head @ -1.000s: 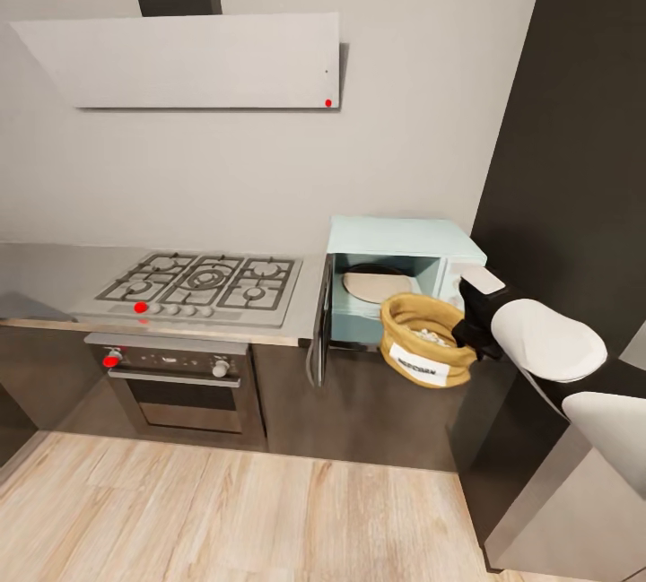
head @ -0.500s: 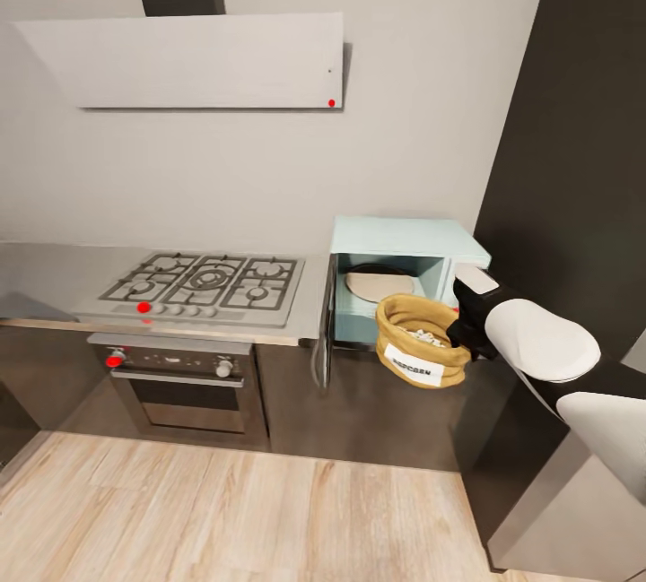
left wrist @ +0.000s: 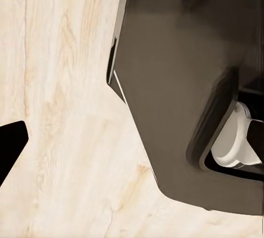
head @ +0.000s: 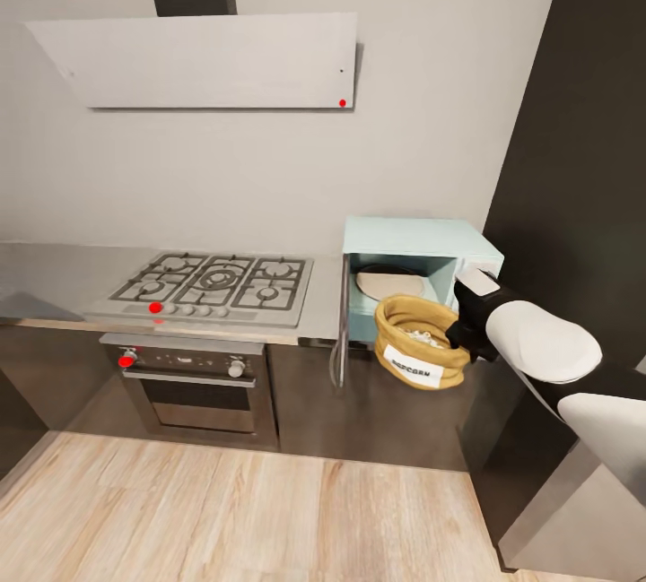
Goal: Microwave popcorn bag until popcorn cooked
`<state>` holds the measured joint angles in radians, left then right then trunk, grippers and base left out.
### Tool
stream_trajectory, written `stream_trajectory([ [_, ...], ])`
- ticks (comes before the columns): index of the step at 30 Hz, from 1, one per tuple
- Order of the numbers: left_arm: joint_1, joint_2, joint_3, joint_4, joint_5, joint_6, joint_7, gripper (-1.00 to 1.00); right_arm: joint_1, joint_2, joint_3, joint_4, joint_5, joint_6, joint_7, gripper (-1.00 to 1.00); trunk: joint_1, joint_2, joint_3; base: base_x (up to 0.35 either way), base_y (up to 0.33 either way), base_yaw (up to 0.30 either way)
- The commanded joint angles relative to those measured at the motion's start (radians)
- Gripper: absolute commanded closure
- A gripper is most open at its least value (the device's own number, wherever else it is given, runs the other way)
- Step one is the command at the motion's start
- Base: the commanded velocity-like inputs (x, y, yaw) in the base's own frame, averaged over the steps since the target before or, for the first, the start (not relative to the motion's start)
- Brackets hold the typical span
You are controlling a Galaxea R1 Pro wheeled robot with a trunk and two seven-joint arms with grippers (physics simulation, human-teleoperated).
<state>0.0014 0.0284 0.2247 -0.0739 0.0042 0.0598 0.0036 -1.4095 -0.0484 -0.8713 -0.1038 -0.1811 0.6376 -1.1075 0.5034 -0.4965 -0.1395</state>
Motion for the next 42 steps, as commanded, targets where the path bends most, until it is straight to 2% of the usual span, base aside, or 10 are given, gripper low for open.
stream_trajectory([
  [1,0.000,-0.006,0.004,-0.003,0.000,0.006,0.000,-1.00,0.004,-0.006,0.003,0.004,-0.011,0.008,-0.004,1.00,0.000,-0.002,-0.002,0.000,0.000,0.000],
  [3,0.000,-0.007,0.004,-0.003,0.000,0.006,0.001,-1.00,0.004,-0.010,0.004,0.004,-0.011,0.008,-0.004,1.00,0.000,-0.002,-0.002,0.000,0.000,0.000],
  [8,0.000,-0.011,0.004,-0.003,0.000,0.006,0.001,-1.00,0.006,0.007,0.001,0.006,-0.010,0.008,0.022,1.00,0.000,-0.002,-0.002,0.000,0.000,0.000],
  [21,0.000,-0.011,0.004,-0.003,0.000,0.006,0.001,-1.00,0.006,0.009,0.000,0.006,-0.009,0.008,0.088,1.00,-0.049,0.089,0.046,0.000,0.000,0.000],
  [22,0.000,-0.011,0.004,-0.003,0.000,0.006,0.001,-1.00,0.006,0.009,0.000,0.006,-0.009,0.008,0.120,1.00,-0.053,0.096,0.051,0.000,0.000,0.000],
  [28,0.000,-0.011,0.004,-0.003,0.000,0.006,0.001,-1.00,0.006,0.009,0.000,0.006,-0.009,0.008,0.120,1.00,-0.053,0.097,0.059,0.000,0.000,0.000],
  [42,0.000,-0.011,0.004,-0.003,0.000,0.006,0.001,-1.00,0.006,0.014,0.000,0.006,-0.009,0.009,0.114,1.00,-0.053,0.097,0.060,0.000,0.000,0.000],
])
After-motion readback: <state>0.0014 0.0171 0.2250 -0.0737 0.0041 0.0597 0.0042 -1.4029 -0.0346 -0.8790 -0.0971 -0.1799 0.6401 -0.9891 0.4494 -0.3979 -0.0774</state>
